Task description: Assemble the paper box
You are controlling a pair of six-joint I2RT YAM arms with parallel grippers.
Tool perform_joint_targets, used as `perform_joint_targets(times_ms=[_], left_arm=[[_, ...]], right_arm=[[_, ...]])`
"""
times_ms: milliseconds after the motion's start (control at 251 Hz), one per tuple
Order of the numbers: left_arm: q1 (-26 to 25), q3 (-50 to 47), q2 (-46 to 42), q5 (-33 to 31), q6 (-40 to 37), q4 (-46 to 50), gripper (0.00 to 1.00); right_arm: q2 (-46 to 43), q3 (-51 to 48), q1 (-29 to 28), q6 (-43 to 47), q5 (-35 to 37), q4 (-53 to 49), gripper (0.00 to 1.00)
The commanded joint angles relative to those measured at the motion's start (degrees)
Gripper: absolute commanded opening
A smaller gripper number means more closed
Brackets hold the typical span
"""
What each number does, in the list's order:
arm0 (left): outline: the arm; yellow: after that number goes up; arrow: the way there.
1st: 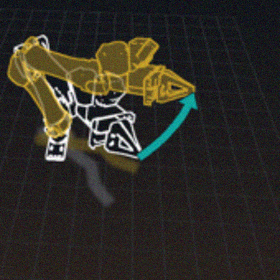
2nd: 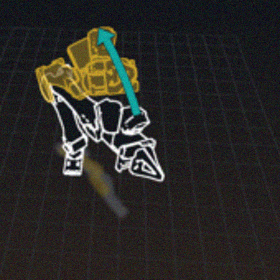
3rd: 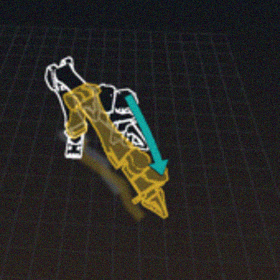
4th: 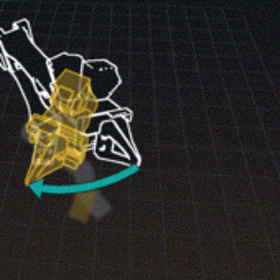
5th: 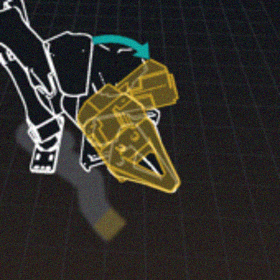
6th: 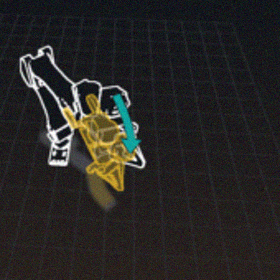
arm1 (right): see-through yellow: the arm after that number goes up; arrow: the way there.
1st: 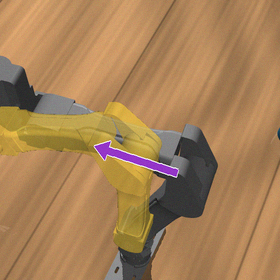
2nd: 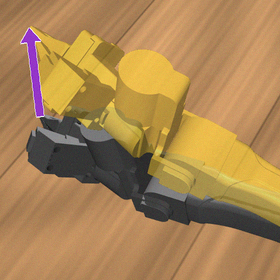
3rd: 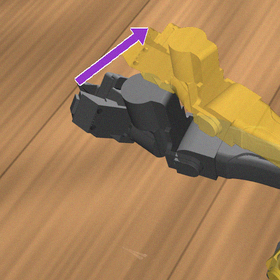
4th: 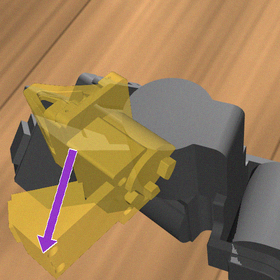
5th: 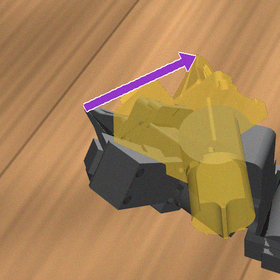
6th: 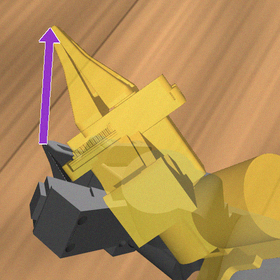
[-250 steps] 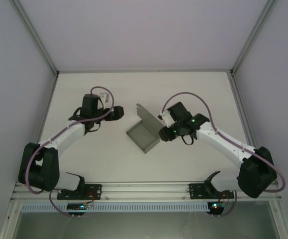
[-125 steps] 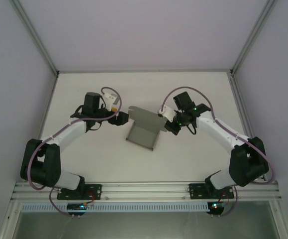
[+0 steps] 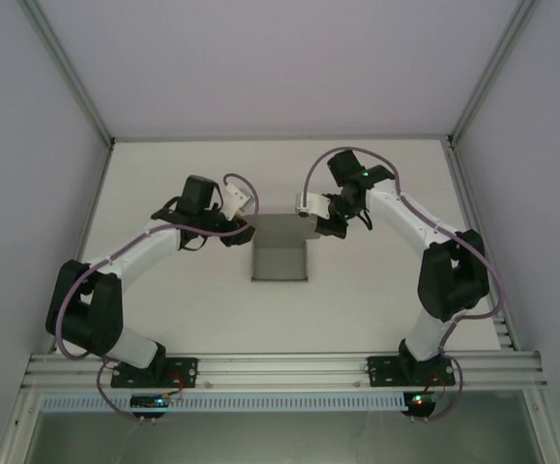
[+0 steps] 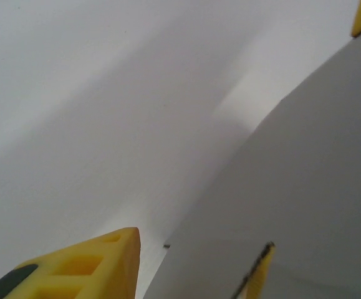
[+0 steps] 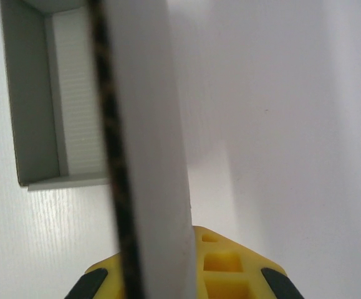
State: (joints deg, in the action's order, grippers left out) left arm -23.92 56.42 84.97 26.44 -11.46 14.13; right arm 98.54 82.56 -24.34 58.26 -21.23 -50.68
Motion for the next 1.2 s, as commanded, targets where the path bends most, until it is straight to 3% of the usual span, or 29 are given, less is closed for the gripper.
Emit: perform_joint_targets(times_ms=[0,100,168,231,363,567,647,714,782,978,1197], left_arm=[[-0.1,1.9,-0.1,-3.0,-0.8,1.1,0.44],[-0.3,2.6,0.4,-3.0,-0.6,1.5,0.36],[-0.7,2.8,0.5,-3.8,-0.6,1.8,0.21],[-1.0,2.5,0.5,-6.2,1.1,0.6,0.0],[-1.9,2.2,0.1,-8.6,5.8,-3.8,0.0],[-5.6,1.5,1.9,-18.9,18.0,-15.3,0.0],[-7.8,3.1,4.3,-22.6,21.9,-16.5,0.0],[-9.5,5.1,7.0,-25.0,24.2,-16.9,0.0],[-10.4,7.6,10.1,-28.1,29.0,-17.6,0.0],[-10.9,13.7,17.5,-28.4,38.5,-19.0,0.0],[-11.6,13.3,20.0,-25.7,38.7,-21.0,0.0]], right_arm=[[-0.2,1.7,0.2,2.9,0.2,-4.2,0.0],[-0.3,1.7,0.2,2.1,0.8,-3.9,0.0],[-0.3,1.7,0.3,1.1,1.0,-3.9,0.0],[-0.1,2.0,0.4,-0.2,1.5,-3.6,0.0],[-0.2,2.3,0.2,-9.6,4.5,3.0,0.0],[-0.1,2.3,-2.1,-47.7,13.4,20.5,0.0],[0.5,1.5,-4.4,-57.9,17.2,25.0,0.0],[1.1,1.5,-6.6,-64.7,24.6,27.5,0.0],[2.1,1.5,-8.4,-69.4,29.3,29.7,0.0],[6.2,1.6,-10.2,-76.9,29.5,34.5,0.0],[8.2,-0.5,-10.3,-83.0,28.6,39.2,0.0]])
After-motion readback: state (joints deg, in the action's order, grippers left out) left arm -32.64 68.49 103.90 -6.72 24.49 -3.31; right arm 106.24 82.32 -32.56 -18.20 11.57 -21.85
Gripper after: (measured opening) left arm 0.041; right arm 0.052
